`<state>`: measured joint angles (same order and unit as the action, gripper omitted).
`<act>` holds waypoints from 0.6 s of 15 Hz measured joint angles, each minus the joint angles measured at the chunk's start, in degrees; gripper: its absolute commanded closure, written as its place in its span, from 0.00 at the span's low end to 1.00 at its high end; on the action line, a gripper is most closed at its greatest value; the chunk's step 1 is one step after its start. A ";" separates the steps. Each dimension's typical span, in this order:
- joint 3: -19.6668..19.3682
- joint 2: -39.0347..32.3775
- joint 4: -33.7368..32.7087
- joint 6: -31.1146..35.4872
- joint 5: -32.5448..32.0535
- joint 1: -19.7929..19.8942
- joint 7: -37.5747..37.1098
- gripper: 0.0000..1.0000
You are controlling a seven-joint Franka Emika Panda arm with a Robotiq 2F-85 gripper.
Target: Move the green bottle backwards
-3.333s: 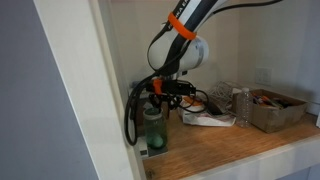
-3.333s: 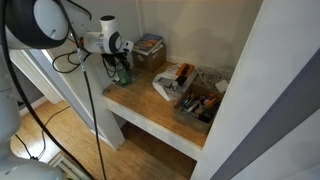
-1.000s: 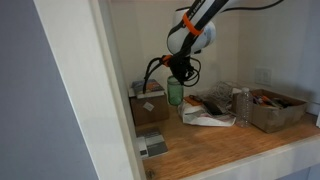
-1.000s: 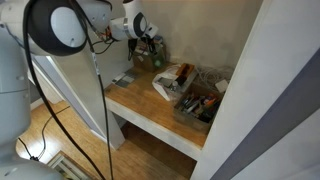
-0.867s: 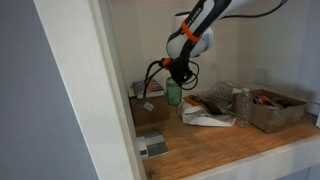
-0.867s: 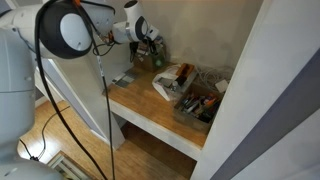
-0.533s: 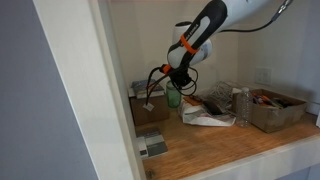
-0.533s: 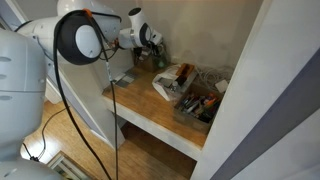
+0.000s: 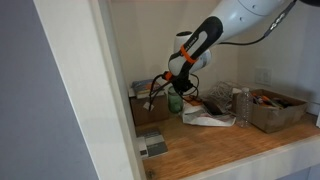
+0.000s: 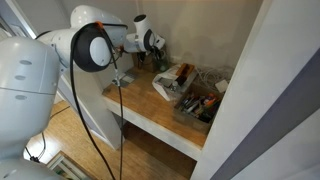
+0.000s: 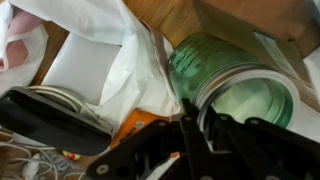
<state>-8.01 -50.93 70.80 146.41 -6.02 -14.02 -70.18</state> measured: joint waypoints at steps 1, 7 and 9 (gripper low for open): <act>0.17 -0.55 -0.75 -0.76 0.27 0.18 0.63 0.91; 1.10 -2.88 -5.40 -4.76 1.63 1.06 3.47 0.60; 1.39 -3.39 -6.72 -5.19 2.02 1.21 3.89 0.53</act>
<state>-6.62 -54.32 64.09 141.22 -4.00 -12.81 -66.29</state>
